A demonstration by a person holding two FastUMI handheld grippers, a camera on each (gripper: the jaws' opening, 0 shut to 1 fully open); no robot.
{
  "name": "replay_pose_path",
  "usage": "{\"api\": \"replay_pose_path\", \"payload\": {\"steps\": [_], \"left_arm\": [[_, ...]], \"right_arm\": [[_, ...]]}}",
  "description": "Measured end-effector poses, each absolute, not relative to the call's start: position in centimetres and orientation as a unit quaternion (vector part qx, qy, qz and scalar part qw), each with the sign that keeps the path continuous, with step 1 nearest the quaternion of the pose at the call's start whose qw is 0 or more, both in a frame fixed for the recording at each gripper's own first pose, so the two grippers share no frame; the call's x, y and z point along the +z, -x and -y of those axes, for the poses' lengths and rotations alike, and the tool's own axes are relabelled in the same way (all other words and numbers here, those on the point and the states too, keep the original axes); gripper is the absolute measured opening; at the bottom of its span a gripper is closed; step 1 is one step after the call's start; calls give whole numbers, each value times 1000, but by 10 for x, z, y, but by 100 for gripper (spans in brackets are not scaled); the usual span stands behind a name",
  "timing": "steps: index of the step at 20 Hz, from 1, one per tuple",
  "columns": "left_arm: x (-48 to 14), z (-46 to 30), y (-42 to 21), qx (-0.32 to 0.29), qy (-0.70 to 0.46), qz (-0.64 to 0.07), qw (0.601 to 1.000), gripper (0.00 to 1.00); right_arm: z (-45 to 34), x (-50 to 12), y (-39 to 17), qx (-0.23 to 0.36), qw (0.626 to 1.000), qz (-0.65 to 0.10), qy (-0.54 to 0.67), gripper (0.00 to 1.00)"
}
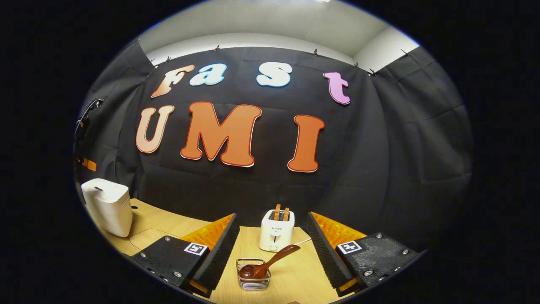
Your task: Close the left gripper, press the button to open the rice cooker; take a wooden spoon from the chopstick holder with the right hand, scoop a spoonful of rice and pour it into the rice cooker, then put the wooden spoon back into the chopstick holder.
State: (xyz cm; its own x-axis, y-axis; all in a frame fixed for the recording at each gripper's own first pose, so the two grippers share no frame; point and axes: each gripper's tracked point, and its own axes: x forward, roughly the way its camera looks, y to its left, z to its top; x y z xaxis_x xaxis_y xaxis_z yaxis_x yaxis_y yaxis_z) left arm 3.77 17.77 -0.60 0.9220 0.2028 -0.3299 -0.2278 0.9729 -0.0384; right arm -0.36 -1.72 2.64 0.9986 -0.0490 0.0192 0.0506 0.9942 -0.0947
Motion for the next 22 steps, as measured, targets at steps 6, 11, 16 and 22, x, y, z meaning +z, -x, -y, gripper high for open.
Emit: {"api": "replay_pose_path", "payload": {"steps": [6, 11, 16, 22], "left_arm": [[-69, -187, -51, 113, 65, -250, 960, 4], [-86, -195, -59, 115, 75, -270, 953, 0], [-86, -194, -56, 117, 80, -273, 952, 1], [-24, -203, -66, 155, 22, -178, 971, 4]], "right_arm": [[22, 12, 2, -27, 999, -8, 43, 96], [30, 2, 0, -33, 998, -20, 45, 96], [31, -24, -4, -30, 997, -50, 42, 96], [36, -48, -12, -28, 996, -80, 37, 97]]}}
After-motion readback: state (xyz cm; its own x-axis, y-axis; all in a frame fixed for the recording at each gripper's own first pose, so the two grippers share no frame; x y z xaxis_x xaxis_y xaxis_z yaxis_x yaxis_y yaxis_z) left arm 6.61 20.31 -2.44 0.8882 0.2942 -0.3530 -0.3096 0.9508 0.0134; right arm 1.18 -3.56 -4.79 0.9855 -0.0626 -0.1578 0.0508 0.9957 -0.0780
